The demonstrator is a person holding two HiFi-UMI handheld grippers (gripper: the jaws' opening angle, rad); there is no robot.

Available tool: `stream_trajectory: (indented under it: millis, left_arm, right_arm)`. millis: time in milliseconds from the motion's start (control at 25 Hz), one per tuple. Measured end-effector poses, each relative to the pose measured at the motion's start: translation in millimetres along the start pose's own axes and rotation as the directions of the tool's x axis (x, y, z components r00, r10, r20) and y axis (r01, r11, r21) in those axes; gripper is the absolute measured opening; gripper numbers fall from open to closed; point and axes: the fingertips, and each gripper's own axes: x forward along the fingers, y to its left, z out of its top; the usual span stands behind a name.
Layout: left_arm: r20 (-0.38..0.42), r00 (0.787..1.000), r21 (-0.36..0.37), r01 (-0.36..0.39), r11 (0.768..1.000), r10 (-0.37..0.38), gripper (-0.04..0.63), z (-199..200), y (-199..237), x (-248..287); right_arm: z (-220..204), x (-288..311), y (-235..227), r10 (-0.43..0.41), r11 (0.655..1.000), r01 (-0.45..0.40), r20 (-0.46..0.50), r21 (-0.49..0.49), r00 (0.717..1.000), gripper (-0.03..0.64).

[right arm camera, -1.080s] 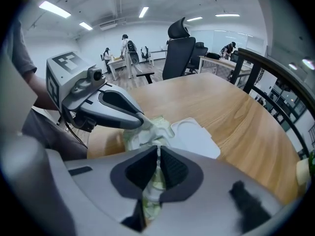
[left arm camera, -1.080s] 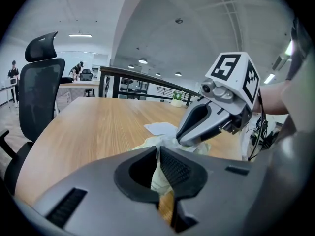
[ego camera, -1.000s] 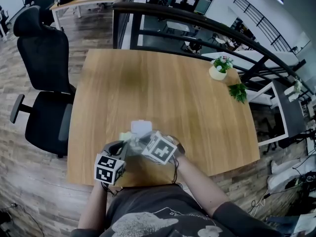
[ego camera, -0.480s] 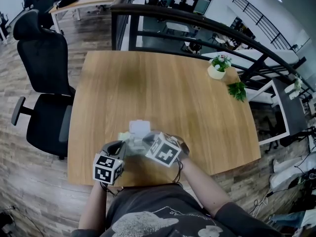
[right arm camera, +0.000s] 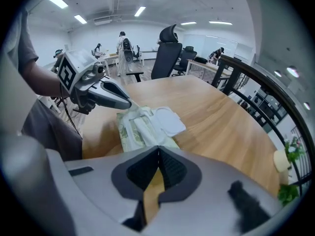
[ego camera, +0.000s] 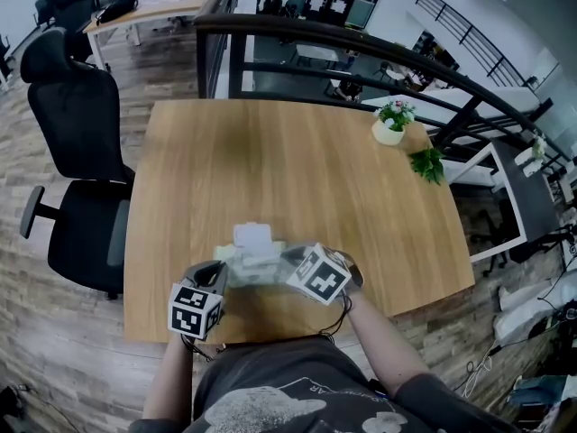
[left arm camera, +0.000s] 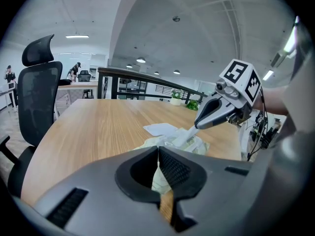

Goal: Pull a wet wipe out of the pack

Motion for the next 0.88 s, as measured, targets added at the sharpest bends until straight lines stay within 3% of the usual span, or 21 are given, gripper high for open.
stream_trajectory:
  millis: [440, 720, 880]
  left_arm:
    - [0.004, 0.999, 0.025, 0.044, 0.999, -0.044, 0.018, -0.8, -1.0, -3.7]
    - [0.026, 0.997, 0.033, 0.076, 0.997, -0.077, 0.018, 9.6, 1.2, -3.8]
    - [0.026, 0.993, 0.039, 0.112, 0.993, -0.113, 0.02, 5.3, -5.5, -4.5]
  right_arm:
    - [-24.6, -25.9, -25.1, -0.168, 0.977, 0.164, 0.017, 0.135, 0.986, 0.023]
    - [-22.4, -69.2, -33.8, -0.328, 0.914, 0.289, 0.097, 0.286, 0.94, 0.023]
    - [-33.5, -88.7, -26.6, -0.387, 0.874, 0.314, 0.138, 0.371, 0.912, 0.023]
